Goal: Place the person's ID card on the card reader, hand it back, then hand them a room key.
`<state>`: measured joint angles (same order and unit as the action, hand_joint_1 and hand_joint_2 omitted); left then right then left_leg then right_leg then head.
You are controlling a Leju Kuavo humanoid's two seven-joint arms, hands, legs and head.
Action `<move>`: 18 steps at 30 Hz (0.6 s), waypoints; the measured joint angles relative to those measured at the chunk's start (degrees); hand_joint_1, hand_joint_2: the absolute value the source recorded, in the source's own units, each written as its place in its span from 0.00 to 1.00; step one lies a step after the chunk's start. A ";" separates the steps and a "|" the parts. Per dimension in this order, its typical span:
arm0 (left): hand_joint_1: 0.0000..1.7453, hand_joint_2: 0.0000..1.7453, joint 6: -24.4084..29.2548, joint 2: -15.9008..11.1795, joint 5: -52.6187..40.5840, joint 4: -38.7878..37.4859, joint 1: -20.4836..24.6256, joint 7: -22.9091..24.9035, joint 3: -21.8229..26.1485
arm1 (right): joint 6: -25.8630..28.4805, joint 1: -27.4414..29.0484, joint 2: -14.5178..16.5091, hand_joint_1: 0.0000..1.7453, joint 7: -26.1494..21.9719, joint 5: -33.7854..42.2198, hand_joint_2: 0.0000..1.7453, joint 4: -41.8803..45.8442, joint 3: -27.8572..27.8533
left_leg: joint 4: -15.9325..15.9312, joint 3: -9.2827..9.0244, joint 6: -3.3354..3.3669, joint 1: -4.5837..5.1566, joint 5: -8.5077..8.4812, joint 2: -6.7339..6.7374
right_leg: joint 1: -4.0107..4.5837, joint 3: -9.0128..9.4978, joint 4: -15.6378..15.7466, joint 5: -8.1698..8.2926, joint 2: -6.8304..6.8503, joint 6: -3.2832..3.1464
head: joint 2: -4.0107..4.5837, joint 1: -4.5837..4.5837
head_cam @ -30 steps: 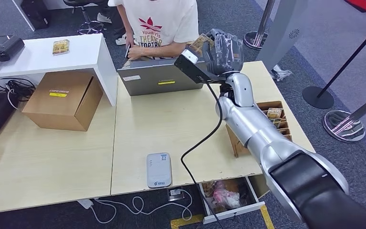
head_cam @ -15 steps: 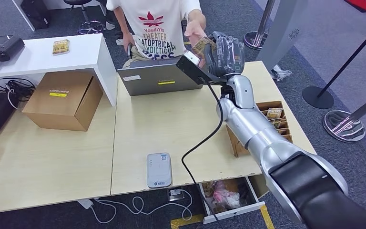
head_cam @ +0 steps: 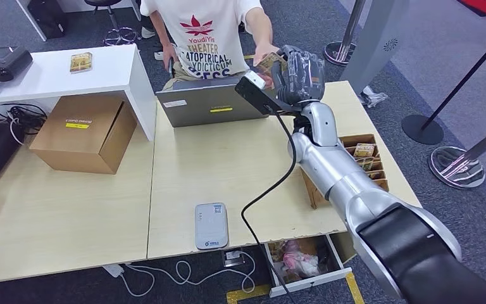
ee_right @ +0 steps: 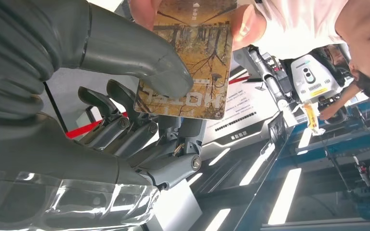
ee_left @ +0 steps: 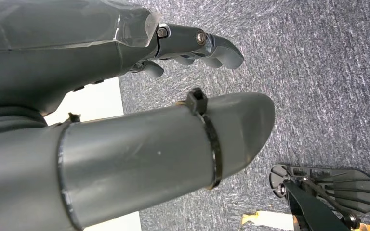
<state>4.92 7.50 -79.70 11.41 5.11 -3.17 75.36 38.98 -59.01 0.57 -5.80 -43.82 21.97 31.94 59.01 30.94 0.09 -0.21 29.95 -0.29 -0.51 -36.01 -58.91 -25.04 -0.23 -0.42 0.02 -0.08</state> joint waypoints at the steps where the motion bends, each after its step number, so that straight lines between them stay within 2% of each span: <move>1: 0.00 0.00 0.00 0.00 0.01 0.00 0.00 0.00 0.00 | -0.01 0.03 0.00 0.84 0.01 -0.04 1.00 0.00 -0.01 | 0.00 0.00 0.00 0.00 0.00 0.00 | 0.00 0.00 0.00 0.00 0.00 0.00 | 0.00 -0.01; 2: 0.00 0.00 0.00 0.00 0.03 0.00 0.00 0.00 0.00 | -0.02 0.05 0.00 0.65 0.01 -0.04 1.00 0.00 -0.02 | 0.00 0.00 0.00 0.00 0.00 0.00 | 0.00 0.00 0.00 0.00 0.00 0.00 | 0.00 -0.01; 3: 0.00 0.00 0.01 0.00 0.07 0.00 0.00 0.01 0.00 | -0.07 0.06 0.00 0.40 0.01 -0.04 1.00 0.00 -0.03 | 0.00 0.01 0.00 0.00 0.00 0.00 | 0.00 0.00 0.00 0.00 0.00 0.00 | 0.00 -0.01; 4: 0.00 0.00 0.01 0.00 0.13 0.00 0.00 0.01 0.00 | -0.15 0.07 0.00 0.21 0.01 -0.04 1.00 0.00 -0.04 | 0.00 0.01 0.00 0.00 0.00 0.00 | 0.00 0.00 0.00 0.00 0.00 0.00 | 0.00 -0.01; 5: 0.00 0.00 0.02 0.00 0.24 0.00 0.00 0.03 0.00 | -0.30 0.08 0.00 0.06 -0.02 -0.04 1.00 0.00 -0.05 | 0.00 0.01 0.00 0.00 0.00 0.00 | 0.00 0.00 0.00 0.00 0.00 0.00 | 0.00 -0.01; 6: 0.00 0.00 0.02 0.01 0.38 0.00 0.00 0.06 0.00 | -0.56 0.09 0.00 0.01 -0.12 -0.03 1.00 0.01 -0.05 | 0.00 0.01 0.00 0.00 0.00 0.00 | 0.00 0.00 0.00 0.00 0.00 0.00 | 0.00 -0.01; 18: 0.00 0.00 0.40 0.13 1.97 0.00 -0.03 0.76 0.01 | -3.81 0.47 0.33 0.00 -3.29 0.49 1.00 0.45 -0.05 | 0.00 0.01 -0.02 0.00 -0.01 -0.02 | 0.00 0.00 0.00 0.01 0.01 0.00 | 0.00 0.00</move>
<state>5.32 7.62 -77.72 11.41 5.09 -2.41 75.37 35.16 -58.54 0.90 -9.09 -43.34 22.42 31.89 59.01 30.95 0.07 -0.21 29.94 -0.30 -0.51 -36.01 -58.91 -25.04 -0.22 -0.42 0.02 -0.08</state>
